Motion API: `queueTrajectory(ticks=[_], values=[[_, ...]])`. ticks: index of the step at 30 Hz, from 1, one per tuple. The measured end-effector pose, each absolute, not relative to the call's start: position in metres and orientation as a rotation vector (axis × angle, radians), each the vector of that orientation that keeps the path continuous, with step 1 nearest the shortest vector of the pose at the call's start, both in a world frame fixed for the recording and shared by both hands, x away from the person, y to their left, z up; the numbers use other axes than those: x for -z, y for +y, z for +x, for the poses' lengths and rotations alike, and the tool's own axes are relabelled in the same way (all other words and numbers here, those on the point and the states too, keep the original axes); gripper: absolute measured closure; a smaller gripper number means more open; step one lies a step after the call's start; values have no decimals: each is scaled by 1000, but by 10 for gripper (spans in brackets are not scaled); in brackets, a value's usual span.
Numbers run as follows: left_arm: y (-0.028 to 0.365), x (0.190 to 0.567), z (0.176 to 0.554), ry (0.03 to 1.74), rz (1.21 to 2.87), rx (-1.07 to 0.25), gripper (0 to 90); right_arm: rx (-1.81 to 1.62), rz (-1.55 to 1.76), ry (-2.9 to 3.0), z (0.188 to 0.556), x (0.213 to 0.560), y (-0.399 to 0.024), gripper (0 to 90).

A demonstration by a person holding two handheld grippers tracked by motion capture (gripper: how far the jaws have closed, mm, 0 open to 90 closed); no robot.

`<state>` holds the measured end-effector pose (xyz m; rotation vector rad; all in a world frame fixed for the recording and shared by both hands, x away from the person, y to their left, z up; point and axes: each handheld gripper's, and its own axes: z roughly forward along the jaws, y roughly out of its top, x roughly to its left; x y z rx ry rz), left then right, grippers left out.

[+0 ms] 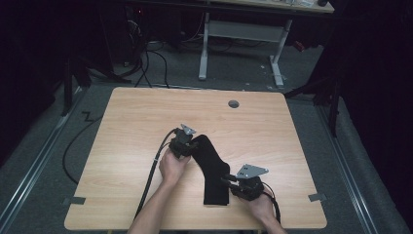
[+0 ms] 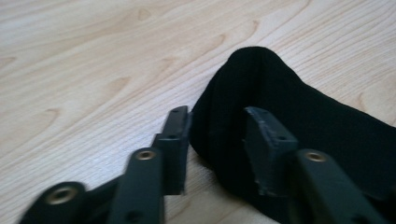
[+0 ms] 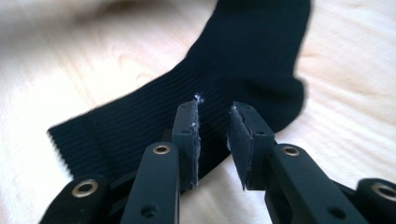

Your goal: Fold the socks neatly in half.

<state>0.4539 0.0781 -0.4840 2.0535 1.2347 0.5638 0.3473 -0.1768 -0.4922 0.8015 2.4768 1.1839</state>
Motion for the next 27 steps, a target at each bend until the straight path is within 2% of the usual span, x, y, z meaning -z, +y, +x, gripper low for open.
queueTrajectory(ticks=[4, 9, 12, 18, 27], values=[[78, 479, 448, 1207, 2050, -597, 539, -1176, 845, 2424, 353, 490, -177, 787], [71, 476, 438, 1142, 2064, -571, 547, -1164, 898, 2395, 362, 493, -175, 832], [63, 477, 434, 1090, 2103, -516, 571, -1153, 911, 2393, 366, 495, -173, 841], [57, 494, 439, 1106, 2153, -448, 553, -1081, 936, 2431, 372, 502, -173, 871], [69, 491, 424, 1119, 2110, -478, 508, -1082, 952, 2422, 378, 506, -169, 867]])
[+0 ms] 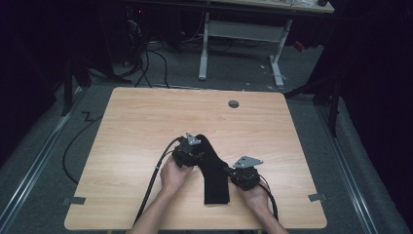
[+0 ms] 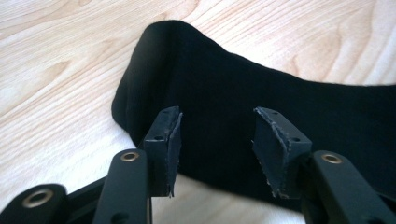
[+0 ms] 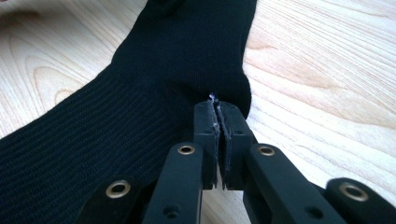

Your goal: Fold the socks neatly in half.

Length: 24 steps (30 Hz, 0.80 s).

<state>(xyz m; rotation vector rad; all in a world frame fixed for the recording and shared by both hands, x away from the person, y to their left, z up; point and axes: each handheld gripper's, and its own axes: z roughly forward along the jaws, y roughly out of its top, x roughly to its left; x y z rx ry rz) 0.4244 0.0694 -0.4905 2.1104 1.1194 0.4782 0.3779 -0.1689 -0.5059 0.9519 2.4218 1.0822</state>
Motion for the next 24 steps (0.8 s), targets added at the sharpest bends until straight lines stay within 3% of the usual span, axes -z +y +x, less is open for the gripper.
queueTrajectory(ticks=[14, 24], values=[[65, 495, 394, 1088, 2123, -403, 426, -1124, 947, 2422, 373, 500, -169, 677], [73, 493, 396, 1133, 2093, -428, 424, -1101, 941, 2439, 376, 506, -164, 668]])
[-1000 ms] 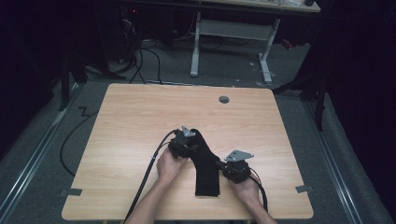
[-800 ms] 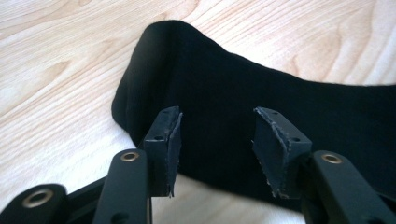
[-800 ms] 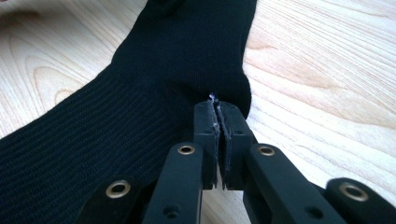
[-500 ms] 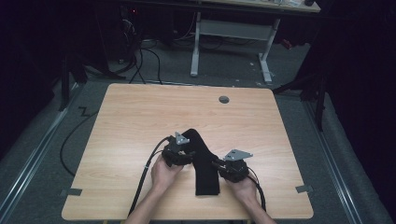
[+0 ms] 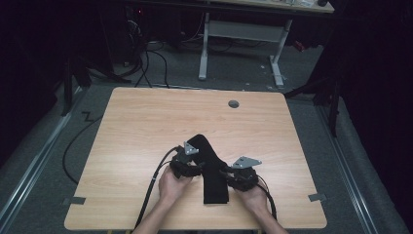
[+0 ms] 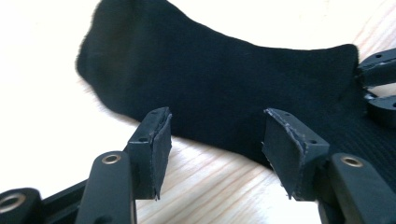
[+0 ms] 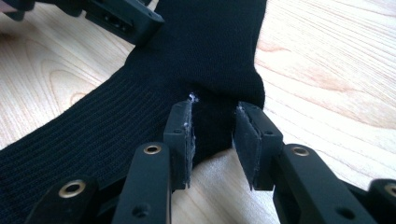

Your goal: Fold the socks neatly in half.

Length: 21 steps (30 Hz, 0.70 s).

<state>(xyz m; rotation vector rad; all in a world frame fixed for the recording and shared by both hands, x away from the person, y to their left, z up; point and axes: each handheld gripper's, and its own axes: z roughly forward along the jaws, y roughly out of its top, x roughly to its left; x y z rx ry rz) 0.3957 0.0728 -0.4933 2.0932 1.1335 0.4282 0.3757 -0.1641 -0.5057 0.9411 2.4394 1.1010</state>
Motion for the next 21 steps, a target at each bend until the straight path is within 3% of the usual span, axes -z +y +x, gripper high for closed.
queueTrajectory(ticks=[21], values=[[85, 471, 431, 1262, 2016, -507, 487, -1133, 967, 2439, 376, 509, -166, 649]])
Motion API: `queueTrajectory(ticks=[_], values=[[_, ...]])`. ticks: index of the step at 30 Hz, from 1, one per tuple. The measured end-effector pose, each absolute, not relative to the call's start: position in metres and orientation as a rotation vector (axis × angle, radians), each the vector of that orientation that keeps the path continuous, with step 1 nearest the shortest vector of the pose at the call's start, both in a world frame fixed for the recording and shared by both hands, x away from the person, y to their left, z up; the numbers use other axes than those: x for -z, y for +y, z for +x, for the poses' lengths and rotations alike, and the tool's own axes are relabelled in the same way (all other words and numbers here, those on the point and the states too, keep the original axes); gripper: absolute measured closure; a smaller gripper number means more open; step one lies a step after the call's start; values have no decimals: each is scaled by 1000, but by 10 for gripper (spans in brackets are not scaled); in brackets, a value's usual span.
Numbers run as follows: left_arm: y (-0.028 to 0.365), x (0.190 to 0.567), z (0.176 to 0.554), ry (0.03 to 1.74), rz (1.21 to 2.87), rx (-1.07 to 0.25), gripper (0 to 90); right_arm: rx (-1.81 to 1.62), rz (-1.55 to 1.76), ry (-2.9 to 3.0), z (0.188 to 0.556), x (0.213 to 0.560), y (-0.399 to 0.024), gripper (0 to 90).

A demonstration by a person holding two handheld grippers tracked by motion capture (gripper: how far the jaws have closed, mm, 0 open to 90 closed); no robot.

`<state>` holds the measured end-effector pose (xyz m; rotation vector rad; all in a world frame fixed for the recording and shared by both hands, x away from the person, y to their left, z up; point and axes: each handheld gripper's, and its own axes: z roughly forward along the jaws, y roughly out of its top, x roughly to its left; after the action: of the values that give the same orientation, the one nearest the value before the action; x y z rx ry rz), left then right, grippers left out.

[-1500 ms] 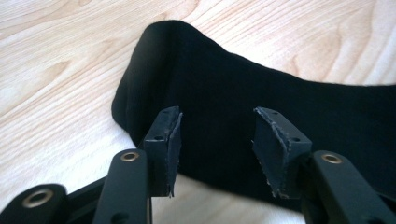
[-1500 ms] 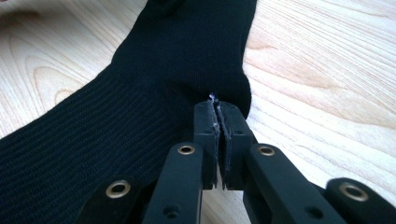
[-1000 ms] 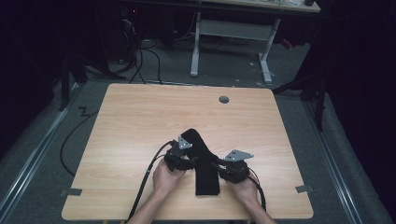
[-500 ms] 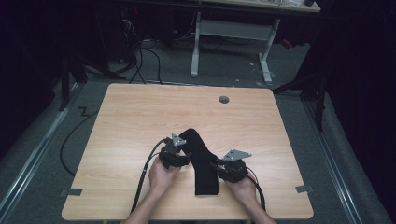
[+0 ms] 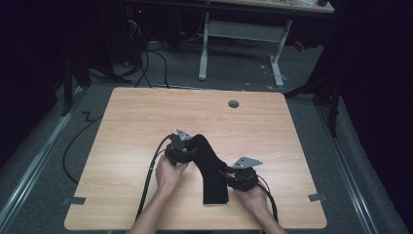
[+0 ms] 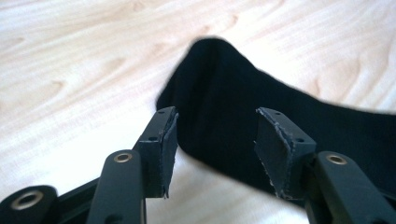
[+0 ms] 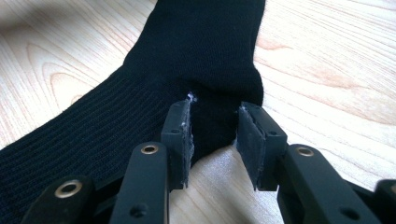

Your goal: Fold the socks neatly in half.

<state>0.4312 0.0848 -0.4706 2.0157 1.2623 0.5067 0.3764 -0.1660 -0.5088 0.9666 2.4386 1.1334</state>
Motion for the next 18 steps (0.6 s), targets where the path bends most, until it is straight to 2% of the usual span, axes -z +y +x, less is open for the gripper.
queueTrajectory(ticks=[6, 18], values=[[84, 469, 451, 1310, 1998, -519, 493, -1140, 959, 2436, 376, 510, -167, 649], [83, 494, 472, 1338, 2018, -489, 499, -1133, 948, 2433, 376, 509, -166, 658]])
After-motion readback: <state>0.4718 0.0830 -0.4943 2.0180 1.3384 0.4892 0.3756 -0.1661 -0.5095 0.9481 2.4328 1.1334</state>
